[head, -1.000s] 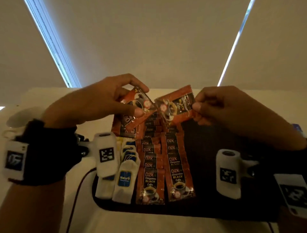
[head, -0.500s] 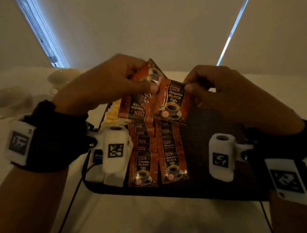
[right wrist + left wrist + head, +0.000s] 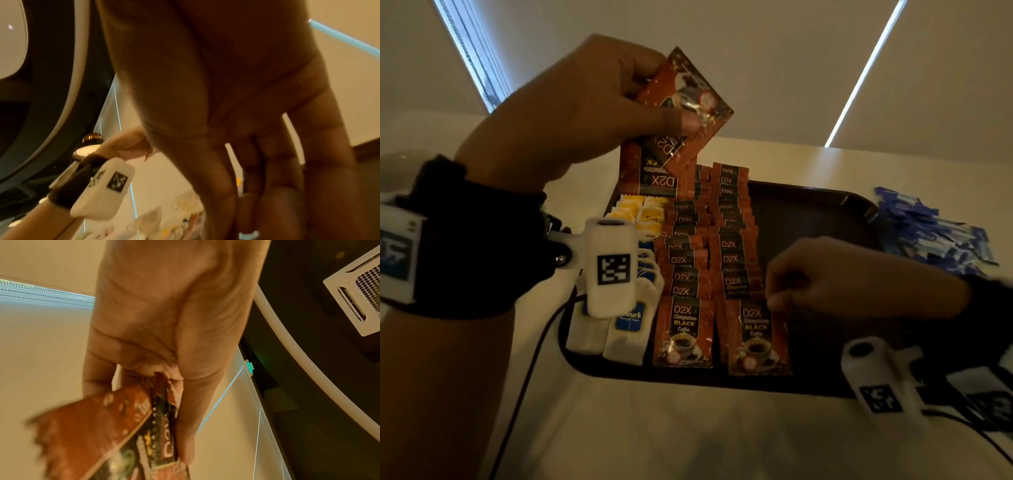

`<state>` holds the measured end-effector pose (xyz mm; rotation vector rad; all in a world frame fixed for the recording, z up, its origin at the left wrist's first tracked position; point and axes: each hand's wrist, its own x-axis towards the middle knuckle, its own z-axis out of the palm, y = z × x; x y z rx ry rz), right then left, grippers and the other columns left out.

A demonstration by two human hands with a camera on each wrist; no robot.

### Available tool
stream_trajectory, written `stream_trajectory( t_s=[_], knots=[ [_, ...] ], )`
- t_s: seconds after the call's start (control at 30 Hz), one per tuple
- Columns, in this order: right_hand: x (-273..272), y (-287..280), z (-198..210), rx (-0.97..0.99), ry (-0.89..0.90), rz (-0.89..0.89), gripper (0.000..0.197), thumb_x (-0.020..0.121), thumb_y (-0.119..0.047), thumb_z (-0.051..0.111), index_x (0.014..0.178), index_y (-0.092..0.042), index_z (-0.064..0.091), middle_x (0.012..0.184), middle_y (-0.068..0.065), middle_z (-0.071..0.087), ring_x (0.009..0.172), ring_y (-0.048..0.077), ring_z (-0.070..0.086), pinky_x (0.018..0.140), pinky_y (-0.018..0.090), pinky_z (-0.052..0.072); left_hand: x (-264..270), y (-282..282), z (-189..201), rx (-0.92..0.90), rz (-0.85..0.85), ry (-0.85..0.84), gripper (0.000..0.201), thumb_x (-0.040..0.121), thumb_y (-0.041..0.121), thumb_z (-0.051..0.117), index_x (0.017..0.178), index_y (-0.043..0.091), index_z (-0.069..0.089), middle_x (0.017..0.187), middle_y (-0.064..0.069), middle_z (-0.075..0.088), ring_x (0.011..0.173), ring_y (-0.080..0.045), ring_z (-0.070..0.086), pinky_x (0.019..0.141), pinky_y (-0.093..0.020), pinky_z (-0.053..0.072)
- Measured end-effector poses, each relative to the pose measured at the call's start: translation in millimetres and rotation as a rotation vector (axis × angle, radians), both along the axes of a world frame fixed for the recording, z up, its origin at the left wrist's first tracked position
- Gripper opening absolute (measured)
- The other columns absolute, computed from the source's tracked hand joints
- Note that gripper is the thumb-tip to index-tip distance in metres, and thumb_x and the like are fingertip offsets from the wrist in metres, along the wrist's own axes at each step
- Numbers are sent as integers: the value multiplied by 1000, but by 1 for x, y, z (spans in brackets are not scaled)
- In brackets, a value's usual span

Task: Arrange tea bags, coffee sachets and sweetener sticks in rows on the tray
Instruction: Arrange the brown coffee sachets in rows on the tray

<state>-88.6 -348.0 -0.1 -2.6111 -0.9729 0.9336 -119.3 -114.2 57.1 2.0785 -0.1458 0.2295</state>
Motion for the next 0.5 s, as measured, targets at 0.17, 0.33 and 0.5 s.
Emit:
stream_trajectory(
  t_s=[0.17, 0.33, 0.5],
  knots=[
    [-8, 11, -17, -12, -133, -6, 5, 89, -33, 58, 94, -33, 60, 90, -20, 53, 90, -1, 56, 82, 19, 46, 0, 1, 0, 12, 4, -5, 18, 80, 24, 66, 98, 24, 62, 91, 10, 69, 79, -1, 69, 60, -8, 50],
    [-14, 16, -18, -101, -346, 61, 22, 88, -44, 57, 107, -34, 52, 87, -21, 42, 82, -2, 45, 63, 12, 35, 0, 1, 1, 30, -15, 20, 25, 67, 37, 65, 90, 28, 59, 87, 12, 67, 77, 4, 67, 57, -6, 48],
    [-21, 20, -12, -70, -400, 218, 42, 83, -51, 58, 118, -35, 39, 112, -19, 42, 93, -3, 44, 66, 9, 33, 0, 2, 1, 32, -27, 12, 27, 64, 38, 63, 89, 29, 58, 86, 13, 67, 76, 5, 67, 56, -5, 47]
  ],
)
